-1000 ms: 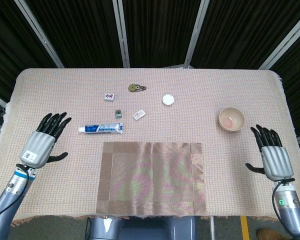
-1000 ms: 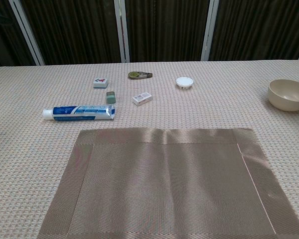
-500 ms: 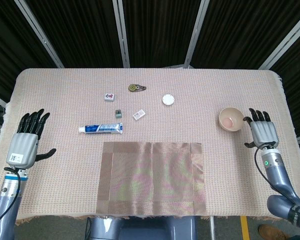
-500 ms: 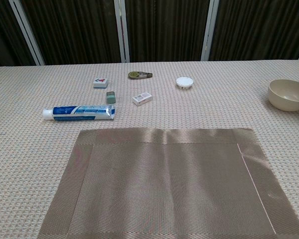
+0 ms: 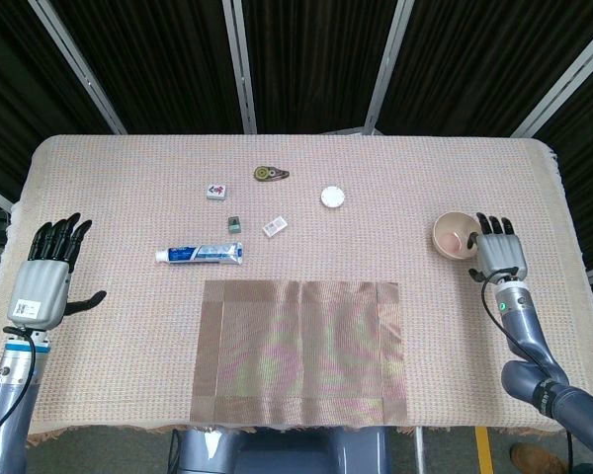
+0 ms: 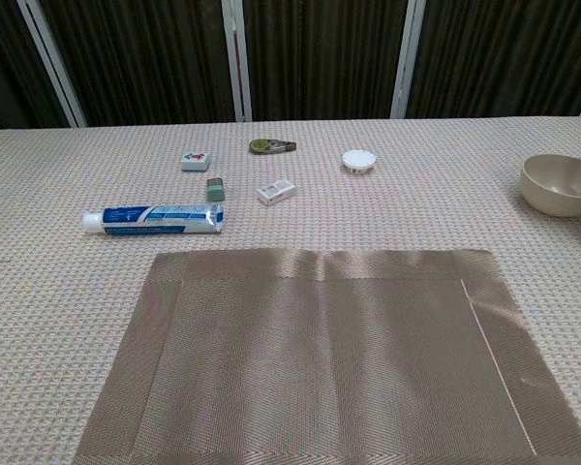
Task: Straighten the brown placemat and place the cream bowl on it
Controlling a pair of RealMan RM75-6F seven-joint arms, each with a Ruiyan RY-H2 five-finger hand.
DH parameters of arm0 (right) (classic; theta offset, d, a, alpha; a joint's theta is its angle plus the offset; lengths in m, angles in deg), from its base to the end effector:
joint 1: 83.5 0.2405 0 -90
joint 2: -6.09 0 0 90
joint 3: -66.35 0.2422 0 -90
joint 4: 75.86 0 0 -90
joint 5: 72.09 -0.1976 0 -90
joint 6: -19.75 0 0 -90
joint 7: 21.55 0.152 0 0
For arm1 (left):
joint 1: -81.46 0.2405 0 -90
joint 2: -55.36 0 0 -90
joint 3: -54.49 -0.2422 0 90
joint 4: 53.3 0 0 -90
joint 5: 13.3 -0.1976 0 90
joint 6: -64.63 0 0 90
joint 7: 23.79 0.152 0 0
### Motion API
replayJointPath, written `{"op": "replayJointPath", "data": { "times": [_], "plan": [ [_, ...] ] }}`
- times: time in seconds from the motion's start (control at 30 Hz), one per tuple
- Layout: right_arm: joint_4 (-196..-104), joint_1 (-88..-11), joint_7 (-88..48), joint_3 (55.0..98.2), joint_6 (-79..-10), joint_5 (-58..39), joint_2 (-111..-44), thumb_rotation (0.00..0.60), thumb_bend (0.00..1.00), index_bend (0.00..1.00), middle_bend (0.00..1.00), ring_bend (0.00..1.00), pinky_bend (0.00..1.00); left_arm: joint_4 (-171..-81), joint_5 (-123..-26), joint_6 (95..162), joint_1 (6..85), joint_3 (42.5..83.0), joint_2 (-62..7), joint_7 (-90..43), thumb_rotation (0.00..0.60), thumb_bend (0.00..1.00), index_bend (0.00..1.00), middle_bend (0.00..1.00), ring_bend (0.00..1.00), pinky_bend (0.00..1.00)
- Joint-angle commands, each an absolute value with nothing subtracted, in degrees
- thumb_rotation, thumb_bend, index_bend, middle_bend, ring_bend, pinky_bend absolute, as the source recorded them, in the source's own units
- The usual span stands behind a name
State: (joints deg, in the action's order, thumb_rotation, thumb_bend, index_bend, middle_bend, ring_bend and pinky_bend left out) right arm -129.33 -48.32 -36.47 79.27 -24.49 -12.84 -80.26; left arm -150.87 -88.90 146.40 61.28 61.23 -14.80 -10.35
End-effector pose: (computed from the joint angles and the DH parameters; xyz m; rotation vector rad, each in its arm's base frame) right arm -0.3130 -0.3878 0.0825 1.5197 -0.9067 0.4716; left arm -0.2270 0.2654 0.1338 -1.4246 -0.8141 -0.9948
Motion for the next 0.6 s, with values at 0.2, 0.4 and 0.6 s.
{"op": "replayJointPath", "data": {
  "times": [0.2,0.4,0.6],
  "plan": [
    [-124.4,-47.0,-34.1,78.8,-23.6,-11.2,-83.6,0.600,0.32,0.56,0.00,0.00,0.00,-150.4,-88.7,145.0,61.1,61.1,-15.3,-10.4,0.600,0.00,0.00,0.00,0.00,0.00],
    [-122.5,-46.5,-32.4,78.4,-23.6,-9.6,-84.7,0.600,0.39,0.66,0.00,0.00,0.00,-150.3,-88.8,144.8,61.3,61.2,-15.3,-10.5,0.600,0.00,0.00,0.00,0.00,0.00],
    [-122.6,-46.8,-30.0,77.7,-25.8,-6.9,-84.8,0.600,0.41,0.68,0.00,0.00,0.00,-150.4,-89.0,144.6,61.4,61.3,-15.3,-10.7,0.600,0.00,0.00,0.00,0.00,0.00]
  ]
}}
